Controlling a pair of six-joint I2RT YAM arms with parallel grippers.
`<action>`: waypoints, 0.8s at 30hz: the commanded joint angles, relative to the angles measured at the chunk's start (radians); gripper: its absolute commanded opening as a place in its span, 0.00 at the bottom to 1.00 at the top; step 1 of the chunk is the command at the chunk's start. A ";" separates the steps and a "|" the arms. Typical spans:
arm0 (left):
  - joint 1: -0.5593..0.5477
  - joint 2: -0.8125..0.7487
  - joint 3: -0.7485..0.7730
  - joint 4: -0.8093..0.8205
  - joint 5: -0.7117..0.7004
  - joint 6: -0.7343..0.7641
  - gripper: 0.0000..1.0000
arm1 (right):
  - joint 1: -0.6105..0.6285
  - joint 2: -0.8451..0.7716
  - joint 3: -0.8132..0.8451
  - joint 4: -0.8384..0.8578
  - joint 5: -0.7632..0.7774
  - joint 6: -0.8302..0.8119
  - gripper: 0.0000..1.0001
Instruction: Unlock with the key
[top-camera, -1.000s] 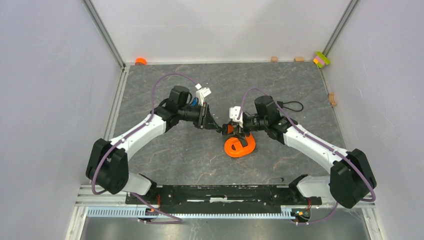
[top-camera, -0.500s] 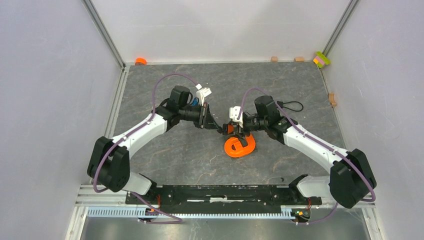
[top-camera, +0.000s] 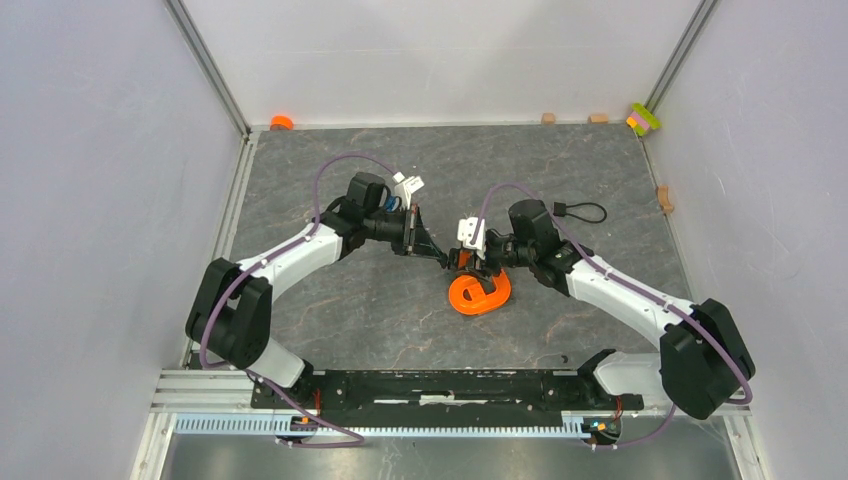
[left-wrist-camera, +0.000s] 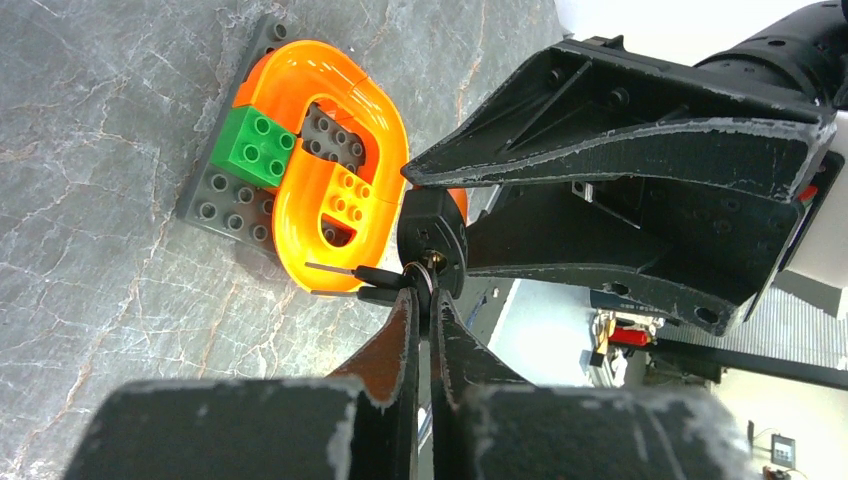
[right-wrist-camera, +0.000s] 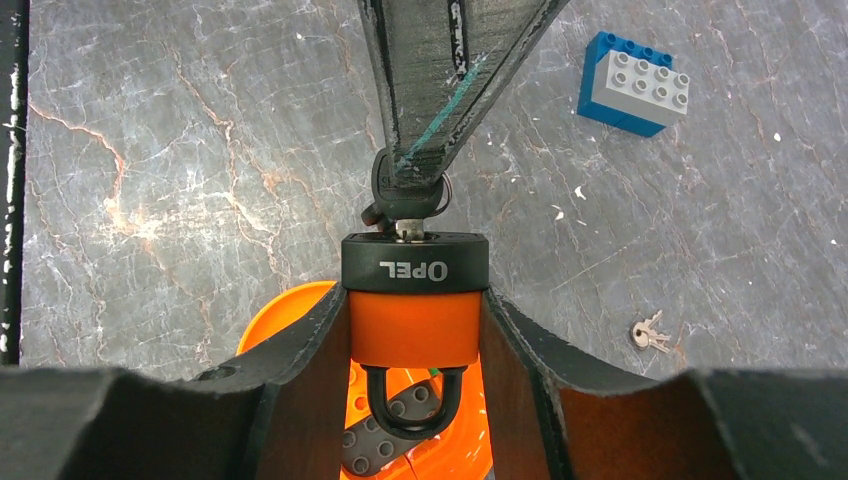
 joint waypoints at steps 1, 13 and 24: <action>0.001 -0.001 -0.007 0.051 0.045 -0.065 0.02 | 0.013 -0.027 0.011 0.116 0.002 0.012 0.00; -0.060 -0.066 -0.032 -0.010 0.021 0.454 0.02 | 0.008 0.027 0.045 0.090 -0.110 0.070 0.00; -0.156 -0.141 -0.067 -0.085 -0.053 1.010 0.02 | -0.010 0.084 0.041 0.094 -0.207 0.118 0.00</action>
